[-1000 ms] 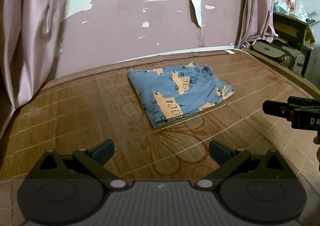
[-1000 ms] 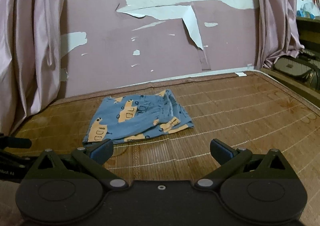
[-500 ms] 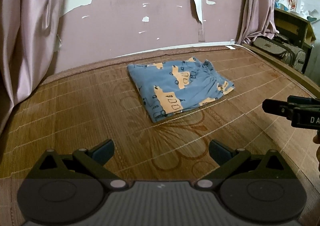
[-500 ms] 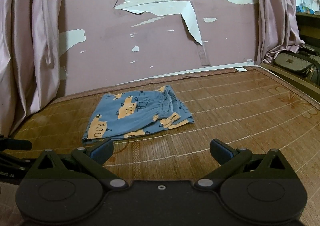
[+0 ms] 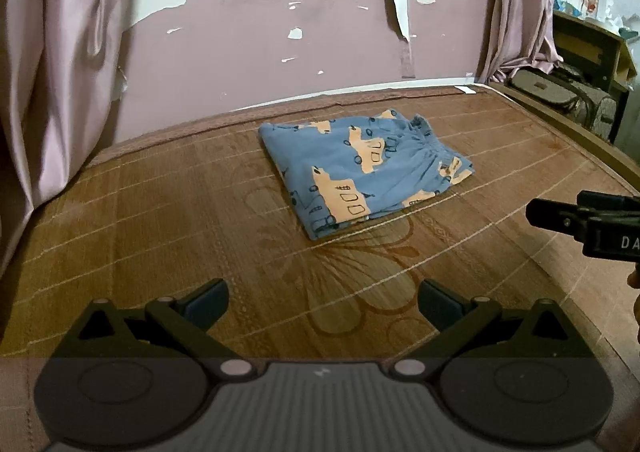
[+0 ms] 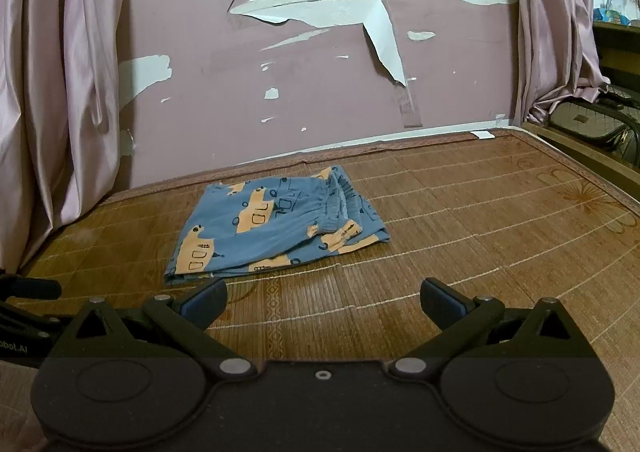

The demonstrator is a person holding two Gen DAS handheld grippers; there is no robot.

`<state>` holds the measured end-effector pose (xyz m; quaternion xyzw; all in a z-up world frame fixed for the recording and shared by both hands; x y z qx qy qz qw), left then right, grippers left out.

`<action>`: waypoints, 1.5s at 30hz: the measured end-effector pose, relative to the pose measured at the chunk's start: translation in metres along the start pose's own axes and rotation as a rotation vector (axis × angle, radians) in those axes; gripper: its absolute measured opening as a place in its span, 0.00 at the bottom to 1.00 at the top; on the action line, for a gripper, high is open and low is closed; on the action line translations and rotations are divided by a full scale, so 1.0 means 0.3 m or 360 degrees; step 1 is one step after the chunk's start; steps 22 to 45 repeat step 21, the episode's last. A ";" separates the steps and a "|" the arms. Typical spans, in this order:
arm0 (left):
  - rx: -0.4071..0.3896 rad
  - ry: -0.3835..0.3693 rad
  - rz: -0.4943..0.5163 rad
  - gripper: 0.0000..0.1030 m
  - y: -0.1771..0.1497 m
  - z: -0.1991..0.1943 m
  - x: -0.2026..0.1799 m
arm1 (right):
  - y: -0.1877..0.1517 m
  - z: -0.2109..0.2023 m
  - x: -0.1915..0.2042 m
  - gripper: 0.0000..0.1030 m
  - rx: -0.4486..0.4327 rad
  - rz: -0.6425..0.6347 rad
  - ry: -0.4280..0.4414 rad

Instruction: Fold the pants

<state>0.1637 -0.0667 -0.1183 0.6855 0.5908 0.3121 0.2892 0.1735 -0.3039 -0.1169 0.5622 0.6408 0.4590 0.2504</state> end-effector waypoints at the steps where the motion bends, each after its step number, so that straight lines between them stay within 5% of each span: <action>1: 0.0001 -0.0001 0.0003 1.00 0.000 -0.001 -0.001 | -0.004 0.001 0.001 0.99 0.0002 0.0000 0.0002; 45: 0.0013 -0.0003 0.0035 1.00 -0.013 0.004 -0.002 | -0.025 0.012 0.012 0.99 0.0049 -0.0007 0.0021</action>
Point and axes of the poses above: each gripper's, at about its wrist camera, not at the fingertips, and z roughly the way its jaws point, x to its left, y to its top, the point moved 10 cm from there along z, roughly the way its jaws point, and after that the axes turned 6 degrees about y, right-handed, at the moved point
